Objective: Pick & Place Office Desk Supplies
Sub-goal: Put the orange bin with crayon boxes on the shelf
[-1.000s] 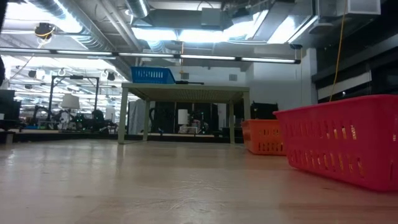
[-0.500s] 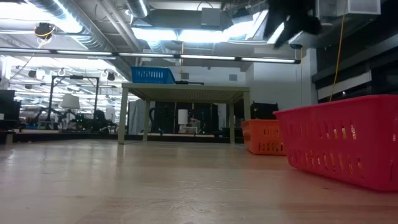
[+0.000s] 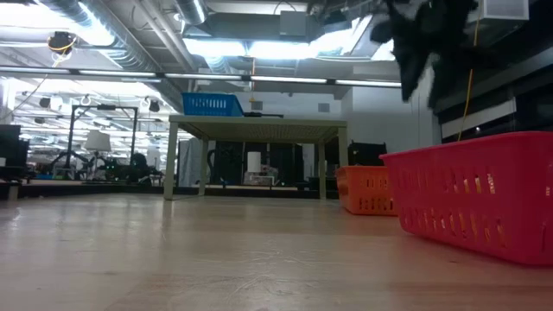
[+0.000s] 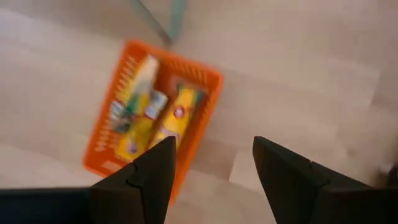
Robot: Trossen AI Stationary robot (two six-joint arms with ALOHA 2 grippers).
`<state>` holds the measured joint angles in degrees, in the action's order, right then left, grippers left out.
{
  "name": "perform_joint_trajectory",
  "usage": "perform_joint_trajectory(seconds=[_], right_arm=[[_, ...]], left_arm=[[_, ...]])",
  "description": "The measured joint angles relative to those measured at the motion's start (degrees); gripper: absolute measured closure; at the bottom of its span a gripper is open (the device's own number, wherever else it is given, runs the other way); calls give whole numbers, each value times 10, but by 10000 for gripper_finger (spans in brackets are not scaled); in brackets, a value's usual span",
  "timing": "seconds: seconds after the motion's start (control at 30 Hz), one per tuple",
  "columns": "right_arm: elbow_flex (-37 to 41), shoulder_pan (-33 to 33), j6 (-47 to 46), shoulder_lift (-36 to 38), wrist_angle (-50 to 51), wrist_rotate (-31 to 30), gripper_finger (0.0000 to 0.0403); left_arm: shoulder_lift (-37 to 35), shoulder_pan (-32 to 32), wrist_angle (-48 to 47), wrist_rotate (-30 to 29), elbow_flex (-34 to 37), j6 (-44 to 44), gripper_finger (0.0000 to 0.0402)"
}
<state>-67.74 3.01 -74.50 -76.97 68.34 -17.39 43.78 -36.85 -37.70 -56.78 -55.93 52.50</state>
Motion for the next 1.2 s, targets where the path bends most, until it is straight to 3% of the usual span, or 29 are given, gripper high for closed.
perform_joint_trajectory(seconds=[0.1,0.2,0.57,0.97,1.2], right_arm=[[40,-3,-5,-8,-21,44,186],[68,3,-32,-11,-31,49,186],[122,0,-42,-61,-131,67,186],[122,-3,-26,-154,-195,89,193],[122,-3,-29,-156,-193,83,264]], left_arm=[[-28,-6,96,4,92,6,197],[-36,-9,156,4,153,16,201],[-34,-22,367,27,283,16,242],[-34,-22,365,33,311,69,240],[-34,-22,362,29,311,68,240]])
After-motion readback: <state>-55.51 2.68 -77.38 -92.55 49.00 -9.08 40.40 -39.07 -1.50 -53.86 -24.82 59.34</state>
